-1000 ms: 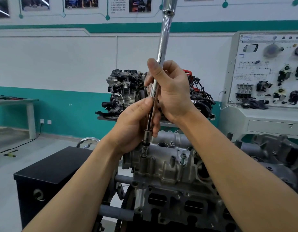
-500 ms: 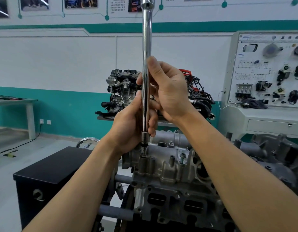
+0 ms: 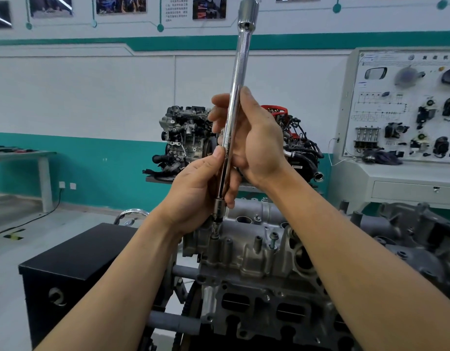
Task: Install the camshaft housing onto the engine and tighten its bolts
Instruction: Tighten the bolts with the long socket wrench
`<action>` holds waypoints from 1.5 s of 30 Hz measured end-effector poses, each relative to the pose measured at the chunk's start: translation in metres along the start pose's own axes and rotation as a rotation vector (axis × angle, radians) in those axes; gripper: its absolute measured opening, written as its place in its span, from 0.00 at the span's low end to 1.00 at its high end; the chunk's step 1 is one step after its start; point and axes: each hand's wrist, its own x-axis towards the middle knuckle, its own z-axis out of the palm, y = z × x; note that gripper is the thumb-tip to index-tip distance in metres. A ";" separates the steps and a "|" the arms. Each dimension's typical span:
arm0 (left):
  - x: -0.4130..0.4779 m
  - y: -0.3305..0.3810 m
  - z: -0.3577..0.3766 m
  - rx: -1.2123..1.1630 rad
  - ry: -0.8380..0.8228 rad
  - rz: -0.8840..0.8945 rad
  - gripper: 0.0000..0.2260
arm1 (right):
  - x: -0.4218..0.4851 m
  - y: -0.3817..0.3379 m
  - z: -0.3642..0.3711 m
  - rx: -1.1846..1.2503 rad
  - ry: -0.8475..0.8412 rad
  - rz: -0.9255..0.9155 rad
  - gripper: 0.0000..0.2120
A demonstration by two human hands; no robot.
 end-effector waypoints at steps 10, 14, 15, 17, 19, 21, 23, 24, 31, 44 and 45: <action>0.002 0.003 -0.001 -0.100 -0.004 -0.083 0.24 | -0.002 -0.004 0.002 0.000 0.037 -0.028 0.12; 0.002 0.002 0.000 -0.071 -0.012 -0.061 0.24 | 0.000 -0.003 0.000 -0.033 0.058 -0.026 0.11; 0.002 0.002 0.000 -0.075 -0.014 -0.060 0.24 | 0.000 -0.003 0.000 -0.034 0.056 -0.028 0.11; 0.002 0.003 0.000 -0.075 -0.019 -0.063 0.25 | 0.000 -0.004 0.000 -0.033 0.057 -0.032 0.11; 0.002 0.003 0.000 -0.078 -0.023 -0.067 0.25 | 0.000 -0.004 0.001 -0.046 0.076 -0.038 0.11; 0.002 0.003 0.000 -0.082 -0.017 -0.068 0.25 | 0.000 -0.004 0.002 -0.069 0.105 -0.049 0.11; 0.001 0.003 0.001 -0.076 -0.014 -0.062 0.25 | 0.000 -0.004 0.003 -0.099 0.129 -0.072 0.13; 0.001 0.003 0.001 -0.070 -0.013 -0.058 0.25 | 0.000 -0.004 0.004 -0.126 0.146 -0.092 0.14; 0.001 0.001 0.004 0.024 0.025 -0.027 0.22 | 0.000 -0.004 0.010 -0.322 0.254 -0.268 0.17; 0.000 0.003 0.008 0.116 -0.116 -0.085 0.15 | 0.000 -0.001 0.005 -0.248 0.233 -0.213 0.18; 0.000 0.003 0.009 0.127 -0.126 -0.099 0.17 | 0.000 0.000 0.004 -0.224 0.208 -0.193 0.18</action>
